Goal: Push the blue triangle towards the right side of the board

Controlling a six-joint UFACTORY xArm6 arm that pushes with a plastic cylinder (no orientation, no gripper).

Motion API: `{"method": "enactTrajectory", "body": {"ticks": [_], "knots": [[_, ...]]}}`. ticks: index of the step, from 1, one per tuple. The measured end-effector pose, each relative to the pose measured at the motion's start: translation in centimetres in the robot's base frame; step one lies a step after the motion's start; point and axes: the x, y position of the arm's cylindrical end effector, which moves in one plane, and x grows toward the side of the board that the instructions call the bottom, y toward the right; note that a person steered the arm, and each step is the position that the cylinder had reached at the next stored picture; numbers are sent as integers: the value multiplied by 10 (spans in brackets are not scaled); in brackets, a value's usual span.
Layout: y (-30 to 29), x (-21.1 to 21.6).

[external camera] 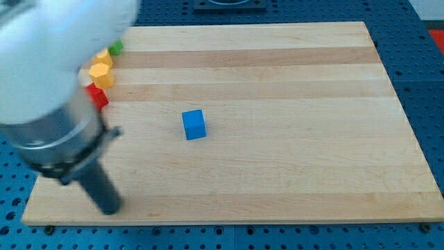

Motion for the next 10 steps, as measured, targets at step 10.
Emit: {"method": "enactTrajectory", "body": {"ticks": [10], "knots": [[47, -33]]}}
